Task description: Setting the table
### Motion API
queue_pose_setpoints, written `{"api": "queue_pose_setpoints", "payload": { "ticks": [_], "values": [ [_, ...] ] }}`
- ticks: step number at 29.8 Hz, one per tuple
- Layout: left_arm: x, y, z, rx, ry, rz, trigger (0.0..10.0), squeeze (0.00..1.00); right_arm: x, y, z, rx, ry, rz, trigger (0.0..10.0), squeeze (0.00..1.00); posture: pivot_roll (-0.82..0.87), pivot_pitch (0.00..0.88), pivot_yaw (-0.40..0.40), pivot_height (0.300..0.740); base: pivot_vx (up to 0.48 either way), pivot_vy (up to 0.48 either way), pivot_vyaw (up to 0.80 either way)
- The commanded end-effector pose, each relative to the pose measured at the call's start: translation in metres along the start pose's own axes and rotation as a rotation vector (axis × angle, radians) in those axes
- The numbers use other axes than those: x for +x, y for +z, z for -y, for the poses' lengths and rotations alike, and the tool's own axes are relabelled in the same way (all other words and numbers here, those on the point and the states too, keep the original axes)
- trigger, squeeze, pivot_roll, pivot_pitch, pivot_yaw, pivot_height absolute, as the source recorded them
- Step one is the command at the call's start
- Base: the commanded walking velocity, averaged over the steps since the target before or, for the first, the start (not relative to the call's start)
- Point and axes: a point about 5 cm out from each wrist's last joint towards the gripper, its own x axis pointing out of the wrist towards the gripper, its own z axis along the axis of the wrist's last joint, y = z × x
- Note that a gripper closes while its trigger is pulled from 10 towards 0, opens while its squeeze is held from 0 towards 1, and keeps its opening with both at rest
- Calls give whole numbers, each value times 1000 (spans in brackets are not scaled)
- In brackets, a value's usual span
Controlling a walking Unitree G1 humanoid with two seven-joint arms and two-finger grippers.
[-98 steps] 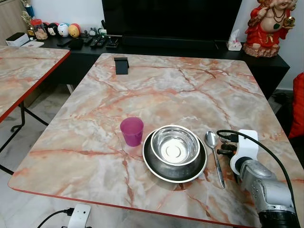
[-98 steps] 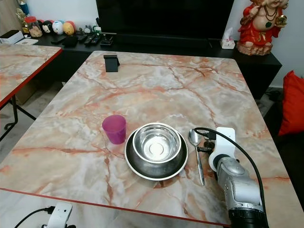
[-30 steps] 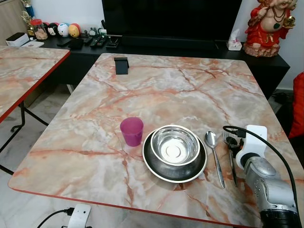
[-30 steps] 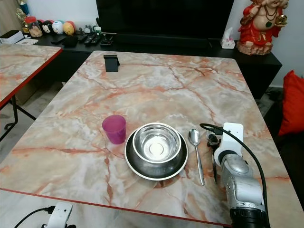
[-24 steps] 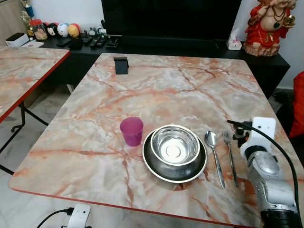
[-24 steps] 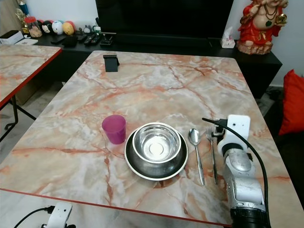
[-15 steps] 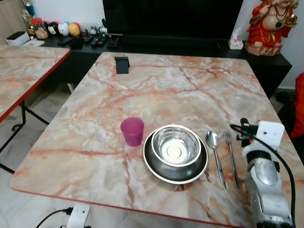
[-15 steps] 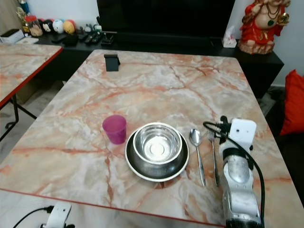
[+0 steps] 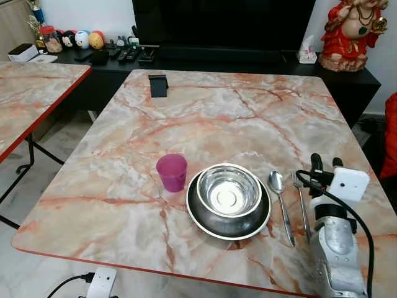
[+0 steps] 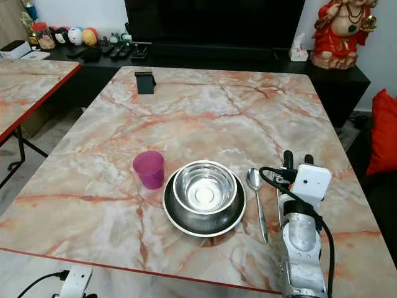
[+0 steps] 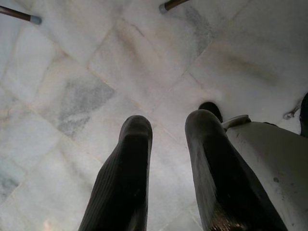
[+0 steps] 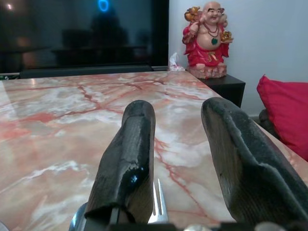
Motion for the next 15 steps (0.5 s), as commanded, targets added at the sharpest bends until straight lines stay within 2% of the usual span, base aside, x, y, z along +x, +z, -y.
{"api": "queue_pose_setpoints", "payload": {
  "ticks": [1, 15],
  "values": [
    [0, -2, 2, -23, 3, 0, 10000, 0, 3, 2, -1, 15, -17, 17, 10000, 0, -50, 0, 15, 731, 0, 0, 0],
    [-1, -6, 3, -28, -1, -12, 10000, 0, -4, -7, -18, 38, 8, -11, 10000, 0, -46, 0, -3, 731, 0, 0, 0]
  ]
}}
